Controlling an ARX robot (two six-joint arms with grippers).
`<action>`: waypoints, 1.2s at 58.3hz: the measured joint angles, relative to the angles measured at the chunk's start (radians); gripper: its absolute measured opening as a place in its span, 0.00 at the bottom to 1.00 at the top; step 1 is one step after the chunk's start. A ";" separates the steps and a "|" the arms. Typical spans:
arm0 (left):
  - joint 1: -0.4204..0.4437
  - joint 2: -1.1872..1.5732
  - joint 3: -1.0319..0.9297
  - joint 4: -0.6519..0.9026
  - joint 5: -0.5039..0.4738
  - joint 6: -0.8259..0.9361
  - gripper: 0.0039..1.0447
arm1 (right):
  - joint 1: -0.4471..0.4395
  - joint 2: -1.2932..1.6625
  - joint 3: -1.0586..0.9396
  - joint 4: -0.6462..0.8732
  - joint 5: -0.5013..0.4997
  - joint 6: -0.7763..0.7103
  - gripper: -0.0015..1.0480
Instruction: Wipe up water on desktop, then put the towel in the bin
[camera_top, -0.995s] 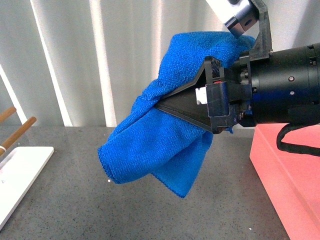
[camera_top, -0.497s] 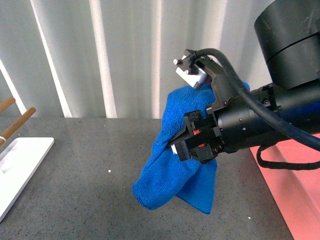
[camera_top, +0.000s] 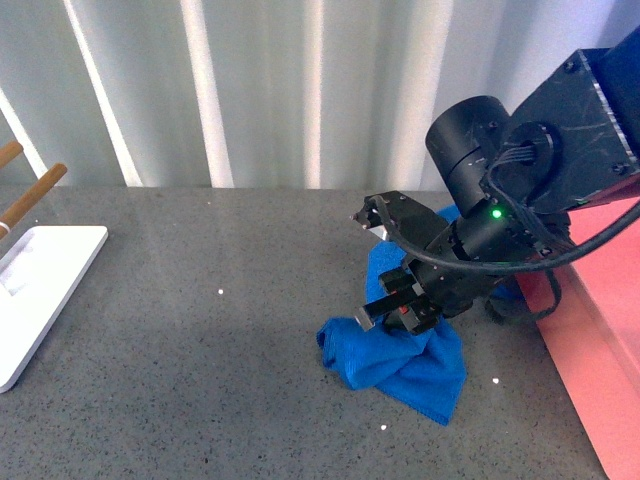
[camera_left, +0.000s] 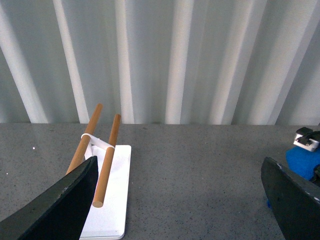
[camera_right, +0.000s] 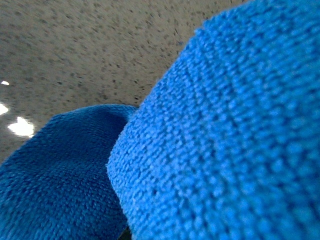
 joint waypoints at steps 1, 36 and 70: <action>0.000 0.000 0.000 0.000 0.000 0.000 0.94 | 0.001 0.007 0.004 -0.003 0.003 -0.002 0.08; 0.000 0.000 0.000 0.000 0.000 0.000 0.94 | 0.142 0.303 0.546 -0.187 -0.008 -0.060 0.07; 0.000 0.000 0.000 0.000 0.000 0.001 0.94 | 0.209 0.164 0.312 -0.048 -0.179 0.030 0.07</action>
